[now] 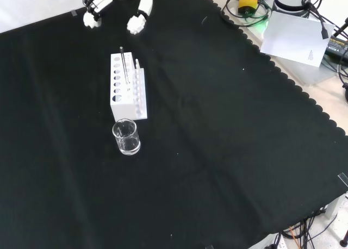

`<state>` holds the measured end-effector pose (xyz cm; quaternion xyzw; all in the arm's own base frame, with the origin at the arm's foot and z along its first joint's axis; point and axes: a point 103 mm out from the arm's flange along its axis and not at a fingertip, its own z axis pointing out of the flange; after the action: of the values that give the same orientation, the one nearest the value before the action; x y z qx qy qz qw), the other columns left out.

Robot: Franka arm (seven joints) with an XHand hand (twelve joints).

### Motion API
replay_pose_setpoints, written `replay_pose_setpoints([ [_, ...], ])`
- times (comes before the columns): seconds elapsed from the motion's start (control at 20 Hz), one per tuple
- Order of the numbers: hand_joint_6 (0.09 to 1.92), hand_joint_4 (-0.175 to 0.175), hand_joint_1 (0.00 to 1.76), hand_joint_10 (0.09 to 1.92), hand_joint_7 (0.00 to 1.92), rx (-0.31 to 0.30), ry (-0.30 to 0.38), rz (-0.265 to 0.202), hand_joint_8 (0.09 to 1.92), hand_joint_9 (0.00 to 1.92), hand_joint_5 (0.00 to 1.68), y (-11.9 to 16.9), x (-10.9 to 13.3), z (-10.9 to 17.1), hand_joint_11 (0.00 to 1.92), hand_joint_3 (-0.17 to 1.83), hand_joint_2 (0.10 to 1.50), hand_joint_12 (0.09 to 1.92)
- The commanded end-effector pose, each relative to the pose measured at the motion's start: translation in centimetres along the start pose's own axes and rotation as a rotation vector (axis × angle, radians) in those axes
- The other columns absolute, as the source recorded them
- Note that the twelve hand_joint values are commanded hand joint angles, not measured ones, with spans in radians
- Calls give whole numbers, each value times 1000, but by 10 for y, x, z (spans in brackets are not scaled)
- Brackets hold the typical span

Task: Take the glass rod from the white test tube rack.

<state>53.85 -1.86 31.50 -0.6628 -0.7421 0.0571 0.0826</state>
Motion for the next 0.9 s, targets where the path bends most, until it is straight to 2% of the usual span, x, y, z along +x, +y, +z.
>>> replay_pose_setpoints([
  [0.05, 87, -103, 508, 865, 185, 29, -7, 0, 857, 436, 117, 0, 0, 15, 27, 440, 968, 1450],
  [0.9, 87, -108, 507, 871, 307, 106, -9, -21, 892, 559, 156, -2, -1, 55, 89, 450, 971, 1432],
])
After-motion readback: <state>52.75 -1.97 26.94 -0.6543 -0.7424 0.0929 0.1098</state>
